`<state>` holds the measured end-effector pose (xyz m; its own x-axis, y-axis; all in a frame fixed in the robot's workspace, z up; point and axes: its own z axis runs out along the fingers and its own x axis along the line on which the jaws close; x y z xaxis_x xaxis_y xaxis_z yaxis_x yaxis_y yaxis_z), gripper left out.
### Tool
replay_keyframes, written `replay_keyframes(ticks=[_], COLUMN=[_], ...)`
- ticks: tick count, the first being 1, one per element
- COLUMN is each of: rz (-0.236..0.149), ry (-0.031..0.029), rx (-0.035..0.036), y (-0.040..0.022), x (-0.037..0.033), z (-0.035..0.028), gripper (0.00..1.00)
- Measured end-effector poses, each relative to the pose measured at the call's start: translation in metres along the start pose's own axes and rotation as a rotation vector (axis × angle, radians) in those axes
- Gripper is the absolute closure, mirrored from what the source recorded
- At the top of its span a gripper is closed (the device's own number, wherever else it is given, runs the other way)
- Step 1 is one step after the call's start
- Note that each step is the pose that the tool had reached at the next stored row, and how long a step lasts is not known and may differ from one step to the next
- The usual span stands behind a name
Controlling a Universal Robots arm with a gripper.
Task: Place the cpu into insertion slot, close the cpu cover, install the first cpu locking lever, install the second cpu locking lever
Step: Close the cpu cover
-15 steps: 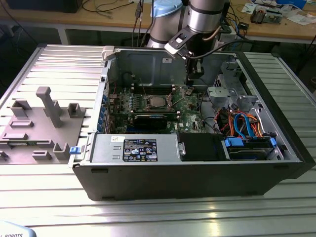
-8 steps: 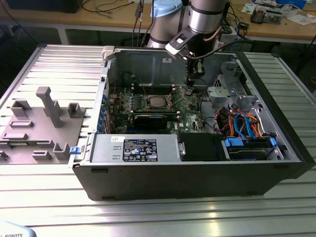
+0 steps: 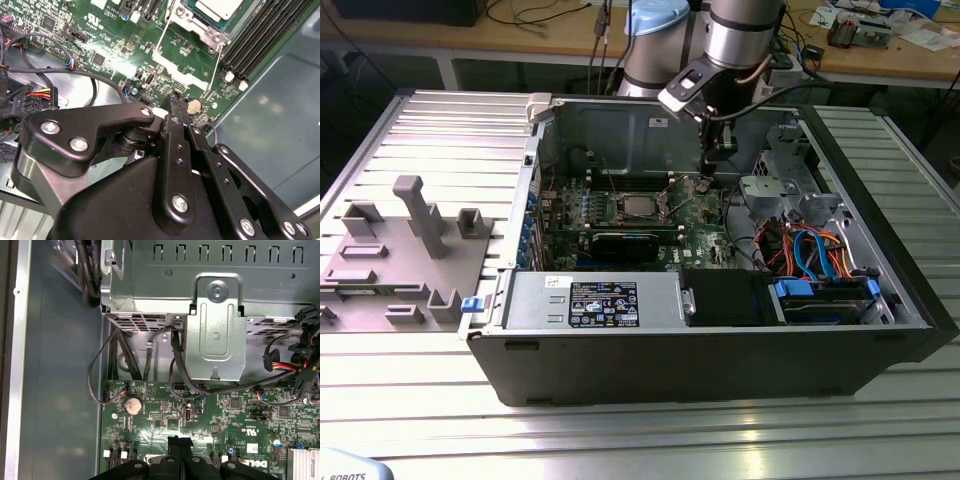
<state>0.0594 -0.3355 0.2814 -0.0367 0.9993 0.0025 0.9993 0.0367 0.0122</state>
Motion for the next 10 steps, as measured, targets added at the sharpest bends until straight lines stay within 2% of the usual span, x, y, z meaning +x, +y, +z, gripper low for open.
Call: replay_keyframes(ticks=[2,4,10], rz=[0.000,-0.002,-0.004], ry=[-0.0001,-0.0001,-0.0001], rx=[0.0000,0.0000,0.0000], y=[0.0032,0.0031,0.0031], x=[0.0000,0.0000,-0.0001], z=[0.0010,0.0053,0.0107], gripper=[0.89,0.89,0.89])
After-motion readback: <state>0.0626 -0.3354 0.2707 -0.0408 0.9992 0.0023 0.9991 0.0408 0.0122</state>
